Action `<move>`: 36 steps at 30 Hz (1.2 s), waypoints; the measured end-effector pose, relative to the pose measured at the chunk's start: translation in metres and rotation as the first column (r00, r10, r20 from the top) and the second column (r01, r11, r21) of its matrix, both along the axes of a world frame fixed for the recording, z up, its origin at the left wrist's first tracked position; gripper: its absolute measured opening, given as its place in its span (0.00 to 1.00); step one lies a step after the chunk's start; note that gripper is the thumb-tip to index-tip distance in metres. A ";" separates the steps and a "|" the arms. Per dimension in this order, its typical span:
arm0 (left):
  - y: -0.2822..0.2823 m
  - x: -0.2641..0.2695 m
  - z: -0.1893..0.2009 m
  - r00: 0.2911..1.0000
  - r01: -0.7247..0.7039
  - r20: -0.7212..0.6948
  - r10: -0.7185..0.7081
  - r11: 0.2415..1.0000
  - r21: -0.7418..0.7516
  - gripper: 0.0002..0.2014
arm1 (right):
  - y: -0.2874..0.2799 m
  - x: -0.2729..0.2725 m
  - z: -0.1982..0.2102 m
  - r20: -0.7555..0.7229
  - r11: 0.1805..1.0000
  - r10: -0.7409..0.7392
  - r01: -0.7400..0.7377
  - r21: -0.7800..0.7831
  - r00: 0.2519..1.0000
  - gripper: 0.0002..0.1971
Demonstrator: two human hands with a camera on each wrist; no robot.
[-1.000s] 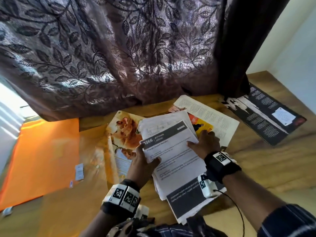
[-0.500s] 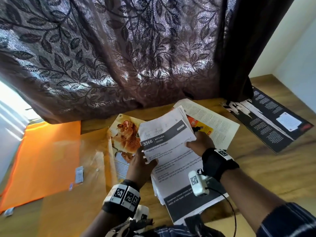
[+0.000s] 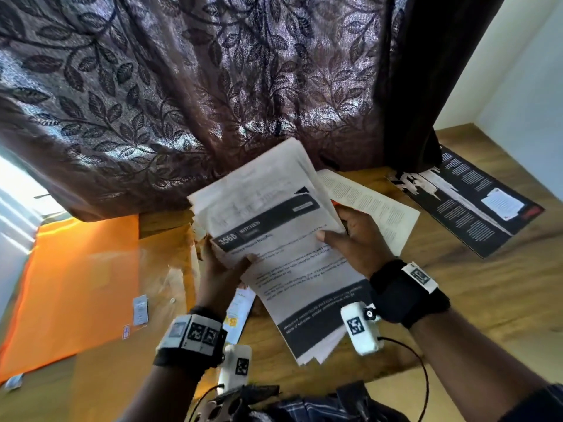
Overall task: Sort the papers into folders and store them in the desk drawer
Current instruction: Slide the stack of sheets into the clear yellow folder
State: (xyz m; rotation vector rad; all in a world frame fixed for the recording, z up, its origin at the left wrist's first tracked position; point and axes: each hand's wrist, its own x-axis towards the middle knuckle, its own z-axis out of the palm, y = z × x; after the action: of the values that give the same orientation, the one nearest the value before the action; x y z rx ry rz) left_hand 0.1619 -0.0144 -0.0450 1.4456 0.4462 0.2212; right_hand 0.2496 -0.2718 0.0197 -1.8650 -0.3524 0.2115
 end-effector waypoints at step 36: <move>-0.012 0.052 0.077 0.946 0.084 0.319 -0.052 0.993 -0.085 0.13 | 0.035 0.035 -0.005 -0.134 0.883 -0.197 0.235 0.406 0.971 0.11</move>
State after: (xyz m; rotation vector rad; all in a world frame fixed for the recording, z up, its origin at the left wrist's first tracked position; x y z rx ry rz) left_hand 0.2142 -0.0263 0.0322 1.2984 0.1422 0.3646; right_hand 0.2846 -0.2371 0.0147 -1.4474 -0.1112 0.0573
